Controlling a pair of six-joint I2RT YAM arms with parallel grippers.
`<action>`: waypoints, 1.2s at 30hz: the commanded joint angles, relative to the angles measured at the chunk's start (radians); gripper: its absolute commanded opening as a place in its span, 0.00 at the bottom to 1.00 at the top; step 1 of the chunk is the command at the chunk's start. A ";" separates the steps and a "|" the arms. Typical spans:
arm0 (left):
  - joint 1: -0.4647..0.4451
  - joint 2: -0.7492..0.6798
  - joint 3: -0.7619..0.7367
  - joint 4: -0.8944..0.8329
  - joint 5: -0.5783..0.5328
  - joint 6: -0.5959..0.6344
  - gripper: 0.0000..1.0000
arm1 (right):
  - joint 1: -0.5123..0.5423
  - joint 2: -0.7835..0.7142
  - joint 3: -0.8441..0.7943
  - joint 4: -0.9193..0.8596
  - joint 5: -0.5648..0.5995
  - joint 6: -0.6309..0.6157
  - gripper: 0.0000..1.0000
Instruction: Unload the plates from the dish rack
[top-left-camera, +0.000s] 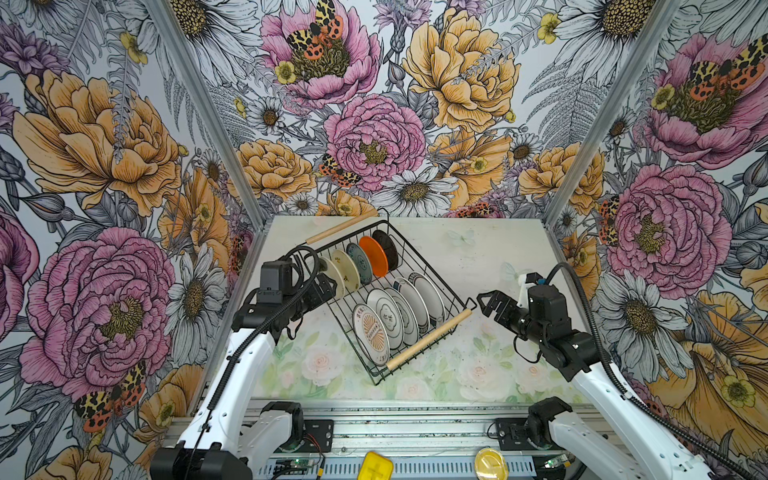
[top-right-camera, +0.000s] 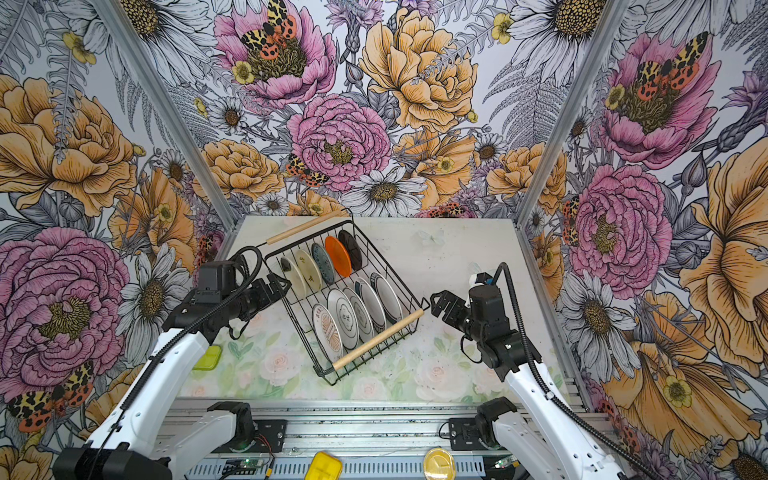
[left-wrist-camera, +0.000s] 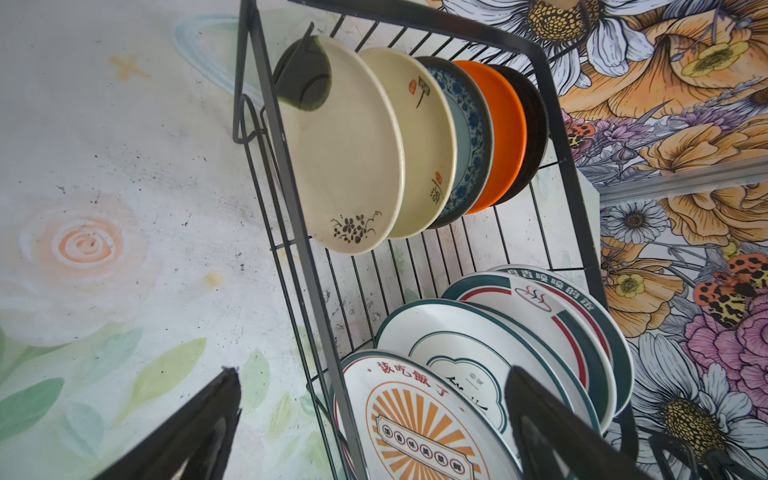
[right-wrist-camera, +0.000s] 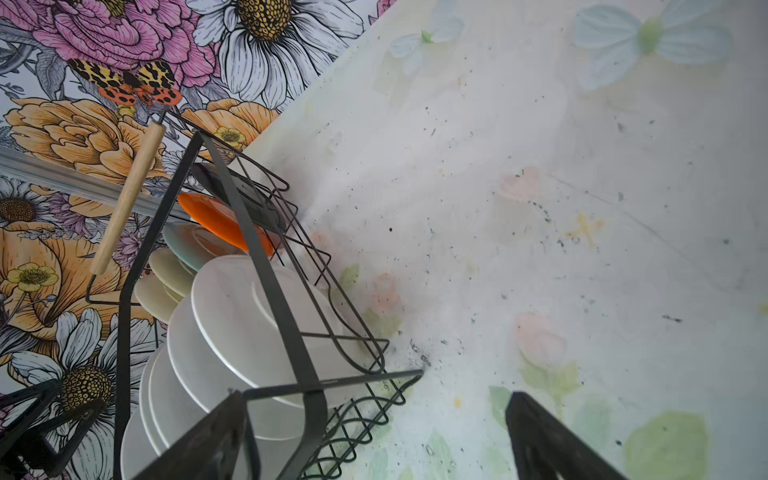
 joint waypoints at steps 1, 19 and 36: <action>-0.014 0.012 0.040 -0.004 -0.044 -0.006 0.99 | 0.010 -0.032 -0.066 -0.018 -0.027 0.065 0.96; -0.055 0.058 0.054 -0.007 -0.082 -0.011 0.99 | 0.095 -0.031 -0.129 0.024 -0.100 0.102 0.80; -0.053 0.057 0.041 -0.010 -0.101 -0.010 0.99 | 0.147 0.220 -0.029 0.131 -0.125 0.059 0.76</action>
